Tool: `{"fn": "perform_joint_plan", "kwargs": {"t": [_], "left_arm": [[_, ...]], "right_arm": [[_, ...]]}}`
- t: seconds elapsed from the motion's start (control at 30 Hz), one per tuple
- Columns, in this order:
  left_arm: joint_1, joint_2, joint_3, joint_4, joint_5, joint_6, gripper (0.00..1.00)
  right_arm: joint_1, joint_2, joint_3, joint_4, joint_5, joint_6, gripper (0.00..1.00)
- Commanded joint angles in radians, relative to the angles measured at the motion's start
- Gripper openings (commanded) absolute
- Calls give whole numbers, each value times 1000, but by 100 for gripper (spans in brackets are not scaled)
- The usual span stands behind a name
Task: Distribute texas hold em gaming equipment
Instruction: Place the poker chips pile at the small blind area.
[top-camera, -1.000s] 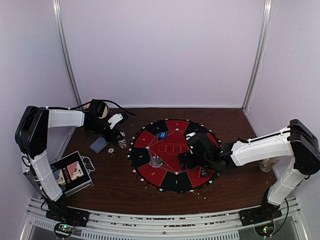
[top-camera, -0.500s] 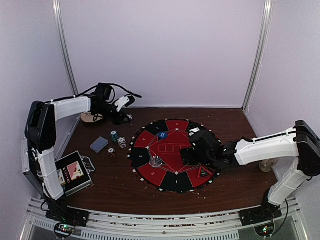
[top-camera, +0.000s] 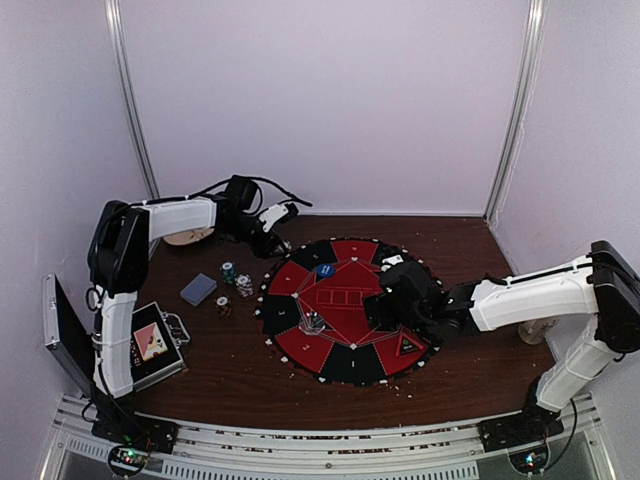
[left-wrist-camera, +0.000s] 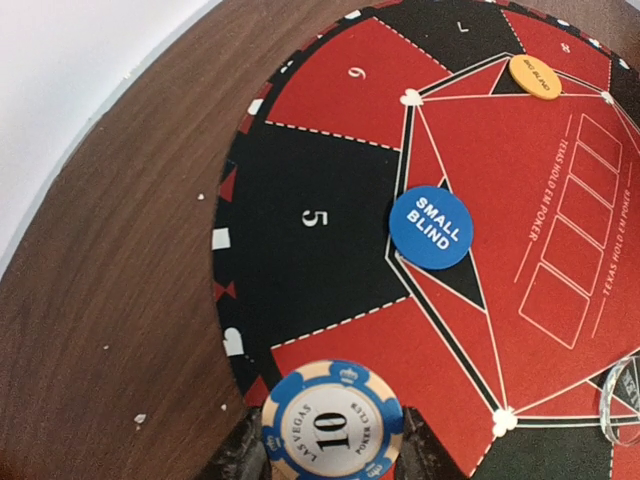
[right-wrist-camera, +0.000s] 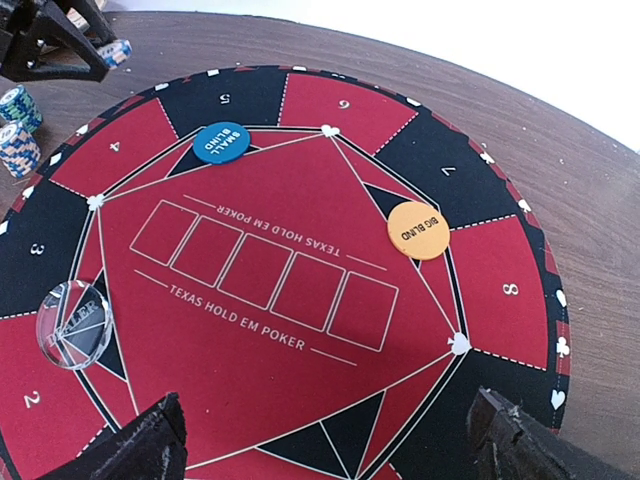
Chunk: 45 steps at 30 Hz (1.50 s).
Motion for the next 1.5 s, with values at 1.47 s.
{"fn": "perform_joint_plan", "kwargs": {"t": [1.47], "left_arm": [[-20, 158, 39, 68, -155, -126, 31]], "right_arm": [[-6, 30, 3, 1, 41, -3, 100]]}}
